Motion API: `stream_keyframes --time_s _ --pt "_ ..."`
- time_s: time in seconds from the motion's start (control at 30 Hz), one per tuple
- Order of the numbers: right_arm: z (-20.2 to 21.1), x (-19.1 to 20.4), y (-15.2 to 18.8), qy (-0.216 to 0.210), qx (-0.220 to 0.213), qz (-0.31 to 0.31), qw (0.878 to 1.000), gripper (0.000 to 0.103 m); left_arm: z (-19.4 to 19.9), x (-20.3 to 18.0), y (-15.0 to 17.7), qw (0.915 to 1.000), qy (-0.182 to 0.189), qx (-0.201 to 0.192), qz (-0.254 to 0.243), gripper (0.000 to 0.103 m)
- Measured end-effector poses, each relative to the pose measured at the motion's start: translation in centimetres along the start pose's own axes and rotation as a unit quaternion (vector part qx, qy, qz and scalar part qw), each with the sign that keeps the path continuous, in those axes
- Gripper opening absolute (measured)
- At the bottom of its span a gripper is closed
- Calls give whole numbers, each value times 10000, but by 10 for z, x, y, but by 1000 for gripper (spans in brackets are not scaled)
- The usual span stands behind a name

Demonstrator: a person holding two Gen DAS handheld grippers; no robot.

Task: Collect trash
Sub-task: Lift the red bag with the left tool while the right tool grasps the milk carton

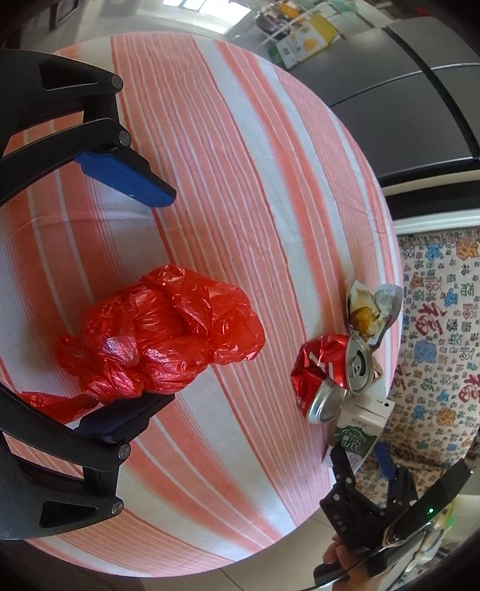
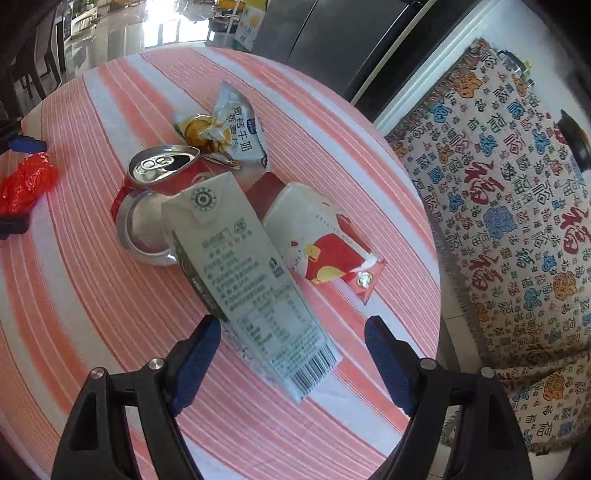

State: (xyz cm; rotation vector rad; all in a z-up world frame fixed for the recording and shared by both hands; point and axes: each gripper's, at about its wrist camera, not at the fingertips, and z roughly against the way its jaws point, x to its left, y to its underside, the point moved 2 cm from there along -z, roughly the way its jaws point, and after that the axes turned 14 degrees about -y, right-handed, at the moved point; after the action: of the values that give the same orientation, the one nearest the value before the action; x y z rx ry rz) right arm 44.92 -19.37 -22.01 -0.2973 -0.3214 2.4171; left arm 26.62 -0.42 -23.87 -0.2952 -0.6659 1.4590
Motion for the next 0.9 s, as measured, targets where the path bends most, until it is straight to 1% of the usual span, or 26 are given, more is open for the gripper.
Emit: stream_keyframes --time_s 0.1,0.17,0.2,0.23,0.27,0.3,0.33,0.37,0.4,0.43,0.47,0.5,0.53,0.57,0.6,0.63,0.67,0.7,0.73,0.77,0.83,0.87,0.9 --pt "-6 1 -4 -317 100 -80 9994 81 -2 0 -2 10000 5 2 -9 97" --pt "-6 4 -3 -623 180 -237 9976 77 -2 0 -3 10000 -2 2 -3 97" --pt "-3 5 -3 -563 148 -307 9978 65 -2 0 -3 10000 -4 1 4 96" --pt "2 3 -2 -582 131 -436 9973 59 -2 0 -2 10000 -6 1 8 96" --pt "9 0 0 -730 90 -656 9951 48 -1 0 -2 10000 -6 1 13 96" --pt "17 -2 4 -932 16 -891 9916 43 -1 0 -1 10000 1 2 26 96" --pt "27 -1 8 -1027 -97 -1108 9885 42 0 0 -1 10000 17 -1 39 96" --pt "37 0 12 -1166 -193 -1335 9840 39 2 0 0 10000 48 -8 51 96" --pt "44 3 18 -1381 -274 -1590 9772 39 3 -1 0 9999 82 -21 60 96" --pt "51 7 25 -1683 -359 -1908 9664 39 5 -1 0 9999 104 -50 63 96" --pt "56 11 35 -2071 -471 -2256 9508 39 7 -1 1 9999 117 -80 61 96" --pt "58 18 46 -2342 -528 -2522 9374 39 8 -2 1 9999 129 -98 48 96" --pt "56 23 60 -2374 -453 -2767 9301 39 9 -3 2 9999 128 -107 33 96" --pt "50 29 73 -2299 -294 -2970 9263 39 10 -4 2 9999 118 -117 15 96" --pt "43 31 86 -2281 -176 -3189 9198 39 11 -4 3 9999 104 -134 4 96" --pt "36 32 103 -2311 -140 -3500 9077 39 11 -3 2 9999 91 -146 4 96" --pt "35 29 118 -2469 -345 -3826 8896 39 13 -2 3 9998 81 -158 18 96" --pt "35 24 129 -2548 -551 -4065 8757 39 14 -1 4 9998 88 -162 42 96" --pt "38 21 138 -2454 -696 -4199 8710 42 15 1 4 9998 108 -166 66 96" --pt "43 21 145 -2279 -867 -4270 8708 46 16 3 4 9997 116 -177 92 96" --pt "51 22 154 -1959 -962 -4275 8773 57 18 7 4 9997 88 -210 132 96" --pt "55 22 154 -1815 -997 -4236 8819 65 18 9 4 9996 48 -219 158 96" --pt "58 23 155 -1666 -1012 -4168 8879 68 19 12 4 9996 -9 -225 178 96"
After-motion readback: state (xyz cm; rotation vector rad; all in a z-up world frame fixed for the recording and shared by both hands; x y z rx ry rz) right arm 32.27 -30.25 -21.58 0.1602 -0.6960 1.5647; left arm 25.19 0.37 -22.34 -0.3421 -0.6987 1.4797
